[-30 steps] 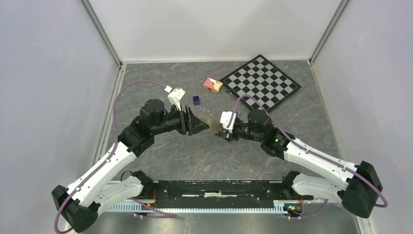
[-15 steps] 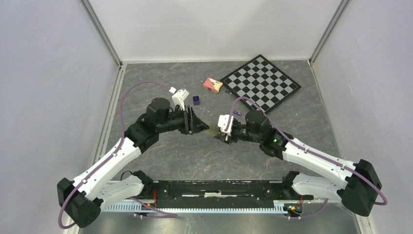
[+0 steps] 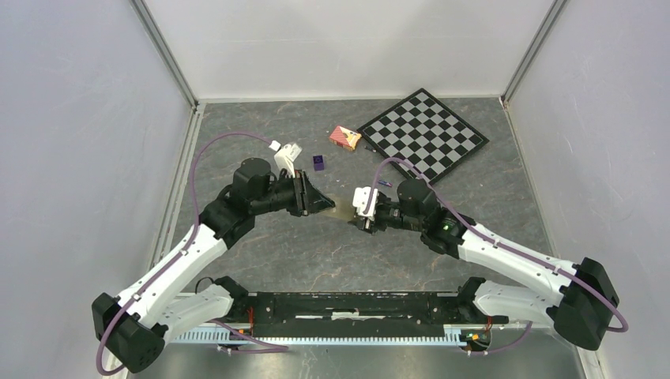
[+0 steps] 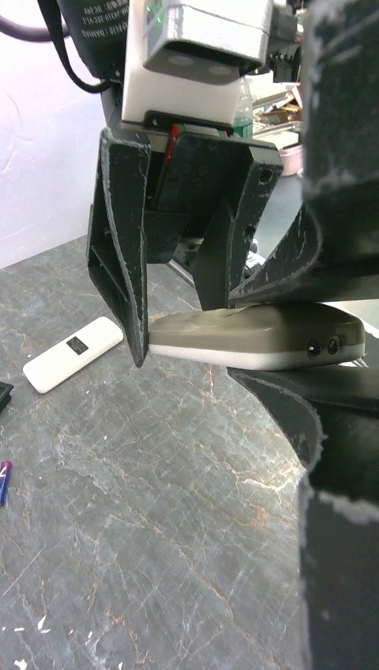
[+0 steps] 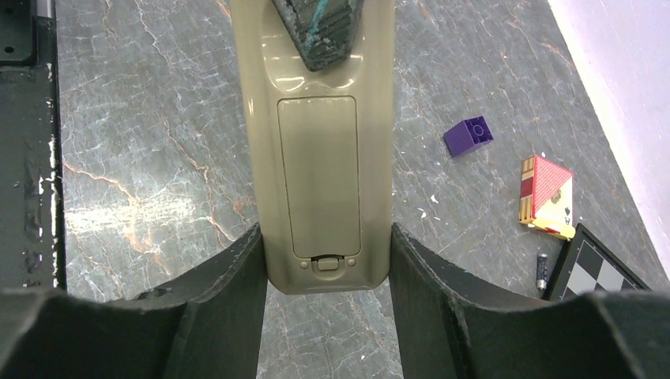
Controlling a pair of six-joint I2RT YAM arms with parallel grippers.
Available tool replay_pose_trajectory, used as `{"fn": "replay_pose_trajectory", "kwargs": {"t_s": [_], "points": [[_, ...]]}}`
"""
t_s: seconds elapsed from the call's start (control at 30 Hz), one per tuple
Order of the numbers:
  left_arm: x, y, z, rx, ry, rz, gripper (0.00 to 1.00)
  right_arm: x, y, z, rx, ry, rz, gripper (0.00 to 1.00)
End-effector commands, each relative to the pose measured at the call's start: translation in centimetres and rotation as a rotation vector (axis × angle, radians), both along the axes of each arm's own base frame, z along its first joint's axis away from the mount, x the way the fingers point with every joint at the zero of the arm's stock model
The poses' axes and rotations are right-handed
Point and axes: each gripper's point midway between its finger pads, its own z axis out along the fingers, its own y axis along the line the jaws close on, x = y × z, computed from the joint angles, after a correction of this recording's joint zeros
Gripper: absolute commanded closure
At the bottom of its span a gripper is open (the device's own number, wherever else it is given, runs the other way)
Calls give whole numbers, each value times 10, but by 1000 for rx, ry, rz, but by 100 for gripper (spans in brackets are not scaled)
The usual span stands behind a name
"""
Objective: Load the batteries into the remote control
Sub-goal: Adjust the remote control, then remove the battery cover from the remote control.
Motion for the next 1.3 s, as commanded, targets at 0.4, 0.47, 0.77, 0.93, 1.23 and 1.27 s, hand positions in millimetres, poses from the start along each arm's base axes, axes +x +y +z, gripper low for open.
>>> {"fn": "replay_pose_trajectory", "kwargs": {"t_s": [0.4, 0.47, 0.77, 0.93, 1.23, 1.27], "points": [[7, 5, -13, -61, -122, 44, 98, 29, -24, 39, 251, 89, -334, 6], [12, 8, -25, -77, -128, 88, 98, 27, -34, 38, 327, 208, -407, 4], [12, -1, -87, -237, -30, 143, 98, -7, -39, -48, 488, 856, -633, 28], [9, 1, -117, -188, 44, 156, 98, -16, -36, -78, 523, 944, -631, 52], [1, 12, -162, -60, 255, 231, 98, -19, -12, -76, 586, 1034, -524, 67], [0, 12, -165, -48, 268, 234, 98, -17, -11, -76, 584, 1035, -528, 67]]}}
